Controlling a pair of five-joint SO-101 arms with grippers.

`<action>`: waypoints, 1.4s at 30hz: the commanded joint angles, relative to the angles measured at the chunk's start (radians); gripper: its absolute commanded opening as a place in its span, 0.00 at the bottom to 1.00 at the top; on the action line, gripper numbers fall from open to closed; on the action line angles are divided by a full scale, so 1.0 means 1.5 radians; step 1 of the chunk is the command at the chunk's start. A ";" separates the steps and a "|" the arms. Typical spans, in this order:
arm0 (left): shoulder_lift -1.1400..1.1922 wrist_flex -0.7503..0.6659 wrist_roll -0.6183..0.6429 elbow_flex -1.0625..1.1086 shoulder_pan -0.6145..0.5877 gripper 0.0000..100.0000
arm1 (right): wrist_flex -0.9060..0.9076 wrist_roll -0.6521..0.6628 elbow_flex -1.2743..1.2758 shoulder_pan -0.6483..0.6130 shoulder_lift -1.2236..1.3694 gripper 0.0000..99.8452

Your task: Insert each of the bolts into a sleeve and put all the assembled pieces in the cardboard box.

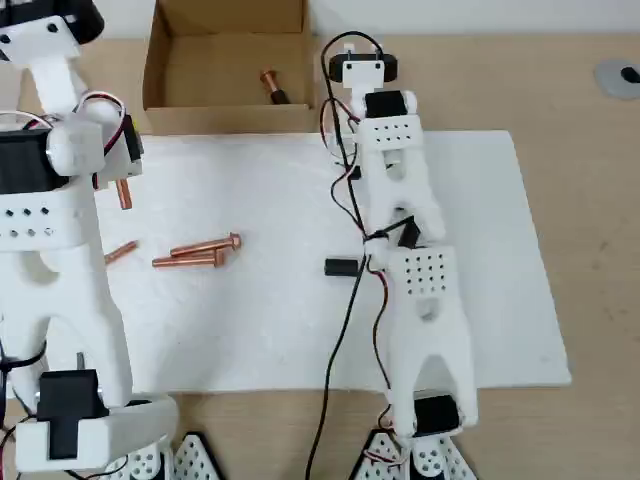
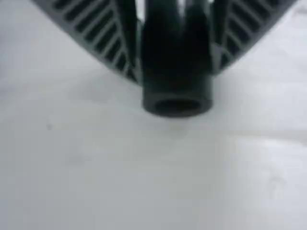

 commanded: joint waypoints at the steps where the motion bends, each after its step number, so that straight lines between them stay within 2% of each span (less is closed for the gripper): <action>1: -0.032 -0.010 0.003 -0.035 0.011 0.01 | 0.056 0.007 -0.127 -0.052 -0.013 0.01; 5: -0.073 -0.009 0.002 -0.048 0.010 0.01 | 0.178 0.055 -0.314 -0.078 -0.013 0.01; 7: -0.105 -0.009 0.002 -0.047 0.011 0.01 | 0.177 0.074 -0.361 -0.083 -0.017 0.01; 13: -0.202 -0.008 0.000 -0.031 0.011 0.01 | 0.179 0.091 -0.316 -0.102 -0.157 0.01; 19: -0.310 -0.011 -0.001 0.101 0.011 0.01 | 0.180 0.090 -0.235 -0.107 -0.334 0.01; 22: -0.370 -0.012 -0.001 0.154 0.011 0.01 | 0.180 0.090 -0.121 -0.105 -0.458 0.01; 26: -0.427 -0.034 -0.001 0.215 0.012 0.01 | 0.180 0.090 0.110 -0.104 -0.657 0.01; 29: -0.460 -0.079 -0.001 0.265 0.012 0.01 | 0.179 0.093 0.278 -0.103 -0.817 0.01; 34: -0.482 -0.171 -0.001 0.330 0.024 0.01 | 0.177 0.120 0.527 -0.050 -1.059 0.01; 38: -0.486 -0.258 -0.001 0.385 0.113 0.01 | 0.175 0.171 0.700 0.033 -1.223 0.01; 42: -0.487 -0.331 -0.001 0.433 0.253 0.01 | 0.167 0.221 0.853 0.097 -1.362 0.01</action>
